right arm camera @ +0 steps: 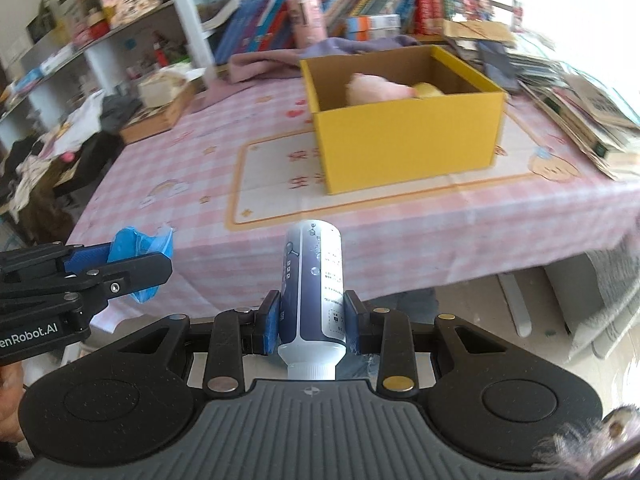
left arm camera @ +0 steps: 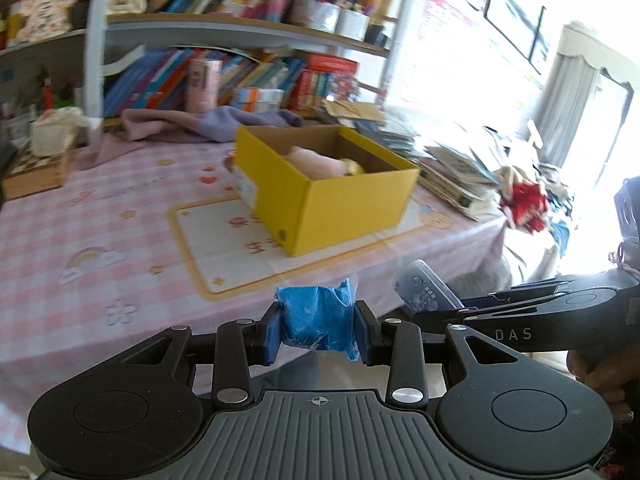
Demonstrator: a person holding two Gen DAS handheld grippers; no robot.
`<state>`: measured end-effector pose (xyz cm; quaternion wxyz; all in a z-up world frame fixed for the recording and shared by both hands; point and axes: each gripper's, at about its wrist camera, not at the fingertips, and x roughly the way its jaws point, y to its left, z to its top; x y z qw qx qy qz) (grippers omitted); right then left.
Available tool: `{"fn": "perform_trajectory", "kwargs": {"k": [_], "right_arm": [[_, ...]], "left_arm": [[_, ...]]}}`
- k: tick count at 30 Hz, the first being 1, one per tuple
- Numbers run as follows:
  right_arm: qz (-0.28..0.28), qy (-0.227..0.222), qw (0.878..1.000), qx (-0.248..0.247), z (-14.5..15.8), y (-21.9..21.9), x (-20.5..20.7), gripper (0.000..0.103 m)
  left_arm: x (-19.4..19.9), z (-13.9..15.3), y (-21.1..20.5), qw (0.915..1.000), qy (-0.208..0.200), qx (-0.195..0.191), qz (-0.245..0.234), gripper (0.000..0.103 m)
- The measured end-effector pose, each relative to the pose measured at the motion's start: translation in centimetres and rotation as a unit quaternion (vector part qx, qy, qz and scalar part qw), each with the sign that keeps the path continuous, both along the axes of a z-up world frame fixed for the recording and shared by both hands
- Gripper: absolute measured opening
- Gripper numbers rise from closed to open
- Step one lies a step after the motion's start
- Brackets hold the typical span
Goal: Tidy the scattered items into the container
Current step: 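Lift the bottle and blue bag and carry both toward the yellow box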
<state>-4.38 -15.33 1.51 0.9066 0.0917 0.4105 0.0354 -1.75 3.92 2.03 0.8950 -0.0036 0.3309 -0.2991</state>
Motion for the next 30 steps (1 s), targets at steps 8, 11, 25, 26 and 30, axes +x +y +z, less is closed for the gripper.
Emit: {"fn": "perform_trajectory", "kwargs": {"k": [8,11,25,26,30], "right_arm": [[-0.047,0.005,0.999,0.006,-0.2,-4.0,-0.4,0.03],[-0.057,0.01,0.998,0.007,-0.4,-5.3,-0.2,0.03],[-0.051,0.014,0.998,0.013,-0.4,-9.8,4.6,0.03],[-0.049,0.008,0.999,0.014,-0.3,-10.1,5.0,0.03],[-0.031,-0.019,0.999,-0.001,0.6,-11.4,7.3,0.03]], "left_arm": [[1.1,0.0,-4.4,0.9986,0.001,0.006,-0.053,0.035],[1.7,0.0,-5.9,0.9978,0.002,0.008,-0.066,0.035],[5.1,0.2,-10.2,0.9978,-0.012,0.012,-0.063,0.035],[5.4,0.3,-10.5,0.9978,-0.02,0.011,-0.062,0.035],[7.0,1.2,-12.1,0.9968,-0.054,0.005,-0.059,0.035]]}}
